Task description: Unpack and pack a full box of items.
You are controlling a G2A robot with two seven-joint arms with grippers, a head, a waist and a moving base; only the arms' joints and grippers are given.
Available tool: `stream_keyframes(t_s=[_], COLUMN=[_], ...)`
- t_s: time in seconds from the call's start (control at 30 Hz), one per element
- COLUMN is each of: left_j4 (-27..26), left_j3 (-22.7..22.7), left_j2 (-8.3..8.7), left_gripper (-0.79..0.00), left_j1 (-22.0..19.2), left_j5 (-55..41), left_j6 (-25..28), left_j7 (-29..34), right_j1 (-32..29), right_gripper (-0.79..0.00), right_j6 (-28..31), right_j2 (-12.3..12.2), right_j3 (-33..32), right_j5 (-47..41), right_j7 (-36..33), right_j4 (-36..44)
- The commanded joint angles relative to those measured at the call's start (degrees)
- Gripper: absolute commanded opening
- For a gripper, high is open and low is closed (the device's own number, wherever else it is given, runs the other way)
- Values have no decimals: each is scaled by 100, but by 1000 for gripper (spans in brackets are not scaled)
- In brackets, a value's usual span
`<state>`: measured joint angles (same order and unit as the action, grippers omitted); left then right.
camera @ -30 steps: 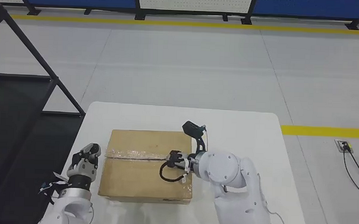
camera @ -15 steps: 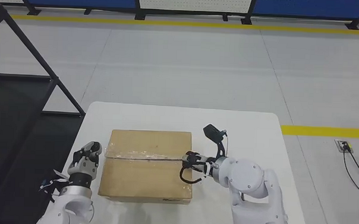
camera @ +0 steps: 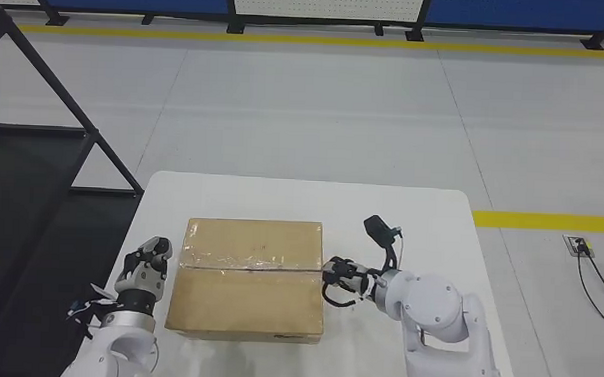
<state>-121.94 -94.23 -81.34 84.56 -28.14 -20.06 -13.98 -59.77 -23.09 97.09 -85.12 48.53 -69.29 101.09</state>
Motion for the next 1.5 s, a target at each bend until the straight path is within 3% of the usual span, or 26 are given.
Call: stream_keyframes(t_s=[0.0, 0.33, 0.53, 0.73, 0.83, 1.0, 1.1, 1.33, 1.47], left_j4=[-16, -55, -77, -119, -141, -104, -137, -137, -123], left_j3=[-3, -54, -309, -768, -988, -1127, -1104, -1104, -1105], left_j2=[0, -16, -37, -53, -58, -70, -71, -71, -70], left_gripper=[-785, -785, -785, -785, -785, -785, -785, -785, -785], left_j1=[3, -2, -1, 107, 233, 472, 664, 664, 663], left_j5=[1, -150, -516, -1004, -1221, -1459, -1540, -1540, -1548], left_j6=[6, 142, 324, 633, 781, 1014, 1015, 1015, 1039], left_j7=[-14, -159, -374, -498, -470, -277, -26, -26, 17], right_j1=[-28, -90, -8, -749, -1069, -476, -476, -476, -193], right_gripper=[-785, -785, -785, -785, -785, -785, -785, -785, -785], right_j6=[21, 149, 141, 636, 1021, 999, 999, 999, 625], right_j2=[-21, -130, -184, -194, -209, -195, -195, -195, -136], right_j3=[-26, 10, 24, -85, 168, 835, 835, 835, 1254], right_j5=[-77, -388, -554, -1230, -1471, -1672, -1672, -1672, -1755], right_j7=[35, 129, 355, 1610, 1712, 1481, 1481, 1481, 1998], right_j4=[19, -132, -385, 699, 998, 224, 224, 224, -497])
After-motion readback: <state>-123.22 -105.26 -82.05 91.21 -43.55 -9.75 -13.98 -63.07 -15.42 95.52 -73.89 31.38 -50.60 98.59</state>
